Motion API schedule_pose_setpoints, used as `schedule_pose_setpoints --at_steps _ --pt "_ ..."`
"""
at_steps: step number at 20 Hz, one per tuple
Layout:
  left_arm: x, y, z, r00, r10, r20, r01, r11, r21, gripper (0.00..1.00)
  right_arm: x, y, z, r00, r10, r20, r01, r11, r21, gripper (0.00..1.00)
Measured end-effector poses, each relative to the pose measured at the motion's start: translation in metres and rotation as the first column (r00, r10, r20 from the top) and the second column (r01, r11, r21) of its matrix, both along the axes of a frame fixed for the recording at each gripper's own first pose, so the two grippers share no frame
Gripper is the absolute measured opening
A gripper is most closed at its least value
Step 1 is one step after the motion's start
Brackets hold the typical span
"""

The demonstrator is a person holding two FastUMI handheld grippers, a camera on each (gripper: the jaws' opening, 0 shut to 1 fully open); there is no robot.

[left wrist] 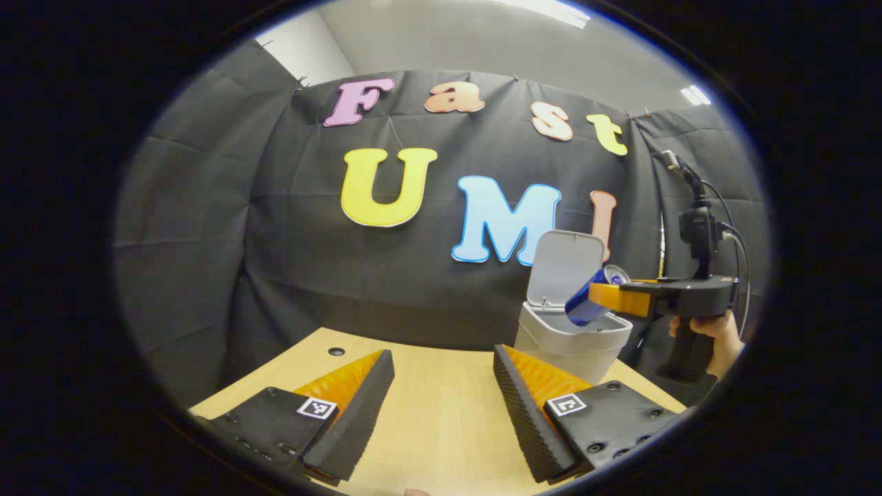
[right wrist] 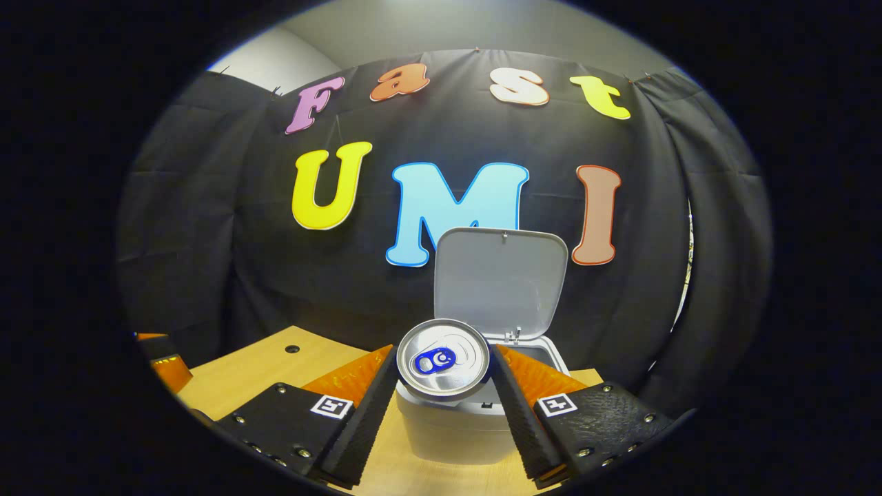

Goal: Press the lid of the desktop garbage bin to open it, pick up the crumpled paper on the desktop and throw it into the bin, then pick up the pop can on the desktop and drop it into the bin, and finally close the garbage bin lid.

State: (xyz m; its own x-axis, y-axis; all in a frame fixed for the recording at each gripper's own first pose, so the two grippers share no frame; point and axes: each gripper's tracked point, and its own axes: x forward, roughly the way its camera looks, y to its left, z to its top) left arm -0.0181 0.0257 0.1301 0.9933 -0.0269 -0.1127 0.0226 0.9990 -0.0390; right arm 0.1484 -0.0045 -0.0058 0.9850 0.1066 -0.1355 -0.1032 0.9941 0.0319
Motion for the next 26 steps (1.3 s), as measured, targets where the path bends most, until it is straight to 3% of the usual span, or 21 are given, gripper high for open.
schedule_pose_setpoints --at_steps 4,10,26 --pt "0.000 0.002 -0.001 1.000 0.011 0.003 -0.011 1.000 -0.003 0.95 0.013 0.004 -0.018 0.999 -0.013 -0.047 0.011 0.999 -0.043 0.83" --pt "-0.006 0.007 -0.005 0.999 0.034 -0.007 -0.034 0.999 -0.028 0.95 0.018 0.001 -0.028 0.996 -0.042 -0.083 0.039 0.999 -0.030 0.84" --pt "-0.013 0.005 -0.001 1.000 0.028 -0.003 -0.028 0.999 -0.037 0.95 0.010 -0.006 -0.016 0.996 -0.062 -0.066 0.061 0.998 -0.022 0.88"
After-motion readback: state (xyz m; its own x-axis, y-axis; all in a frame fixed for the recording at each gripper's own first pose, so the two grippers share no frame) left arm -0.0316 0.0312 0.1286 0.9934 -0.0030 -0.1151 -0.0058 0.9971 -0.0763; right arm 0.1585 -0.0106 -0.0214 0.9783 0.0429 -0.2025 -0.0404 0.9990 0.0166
